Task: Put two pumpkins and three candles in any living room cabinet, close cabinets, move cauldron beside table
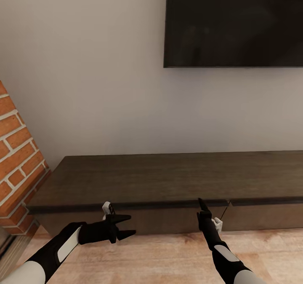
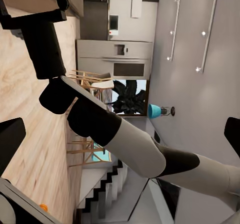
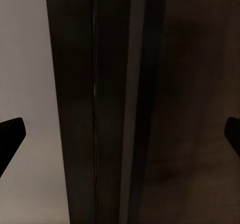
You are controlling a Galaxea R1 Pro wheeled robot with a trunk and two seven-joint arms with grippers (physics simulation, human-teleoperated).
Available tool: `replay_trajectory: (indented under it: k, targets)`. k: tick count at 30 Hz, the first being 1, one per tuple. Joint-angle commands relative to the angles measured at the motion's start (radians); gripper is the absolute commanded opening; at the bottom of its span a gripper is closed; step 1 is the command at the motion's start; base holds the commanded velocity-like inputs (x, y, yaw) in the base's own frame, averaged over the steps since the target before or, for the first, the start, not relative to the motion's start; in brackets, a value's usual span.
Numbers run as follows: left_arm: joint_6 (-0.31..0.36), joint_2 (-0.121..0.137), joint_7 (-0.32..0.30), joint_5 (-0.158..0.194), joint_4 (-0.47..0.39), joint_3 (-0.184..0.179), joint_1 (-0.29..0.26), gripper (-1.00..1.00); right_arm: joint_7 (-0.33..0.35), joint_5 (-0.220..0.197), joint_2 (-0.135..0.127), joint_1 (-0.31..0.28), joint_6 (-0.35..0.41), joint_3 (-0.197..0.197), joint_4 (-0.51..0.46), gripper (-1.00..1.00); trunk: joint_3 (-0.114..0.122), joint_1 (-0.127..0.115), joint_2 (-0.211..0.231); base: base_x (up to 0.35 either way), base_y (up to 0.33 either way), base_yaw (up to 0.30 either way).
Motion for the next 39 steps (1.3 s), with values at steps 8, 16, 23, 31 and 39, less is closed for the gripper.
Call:
replay_trajectory:
  k: [8,16,23,31,39]
  targets:
    - [0.009,0.001,-0.004,0.004,0.000,-0.004,-0.002,1.00,0.002,-0.002,0.000,-0.001,0.001,-0.001,0.001,1.00,-0.001,0.000,0.000,0.013,0.000,0.000]
    - [0.009,0.002,-0.004,0.005,0.000,-0.003,-0.001,1.00,-0.003,-0.002,0.000,-0.001,-0.010,-0.001,0.002,1.00,-0.001,0.000,0.000,0.002,0.000,0.000]
    - [0.009,0.001,-0.004,0.005,0.000,-0.003,-0.001,1.00,-0.007,-0.002,-0.001,-0.001,-0.011,-0.001,0.002,1.00,-0.001,0.000,0.000,0.031,0.000,0.000]
    - [0.009,0.002,-0.004,0.005,0.000,-0.003,-0.002,1.00,-0.007,-0.002,-0.001,-0.001,-0.011,-0.001,0.002,1.00,-0.001,0.000,0.000,0.008,0.000,0.000]
    - [0.009,0.002,-0.004,0.005,0.000,-0.003,-0.001,1.00,-0.009,-0.002,-0.001,-0.001,-0.011,-0.001,0.001,-1.00,-0.001,0.000,0.000,0.000,0.000,0.000]
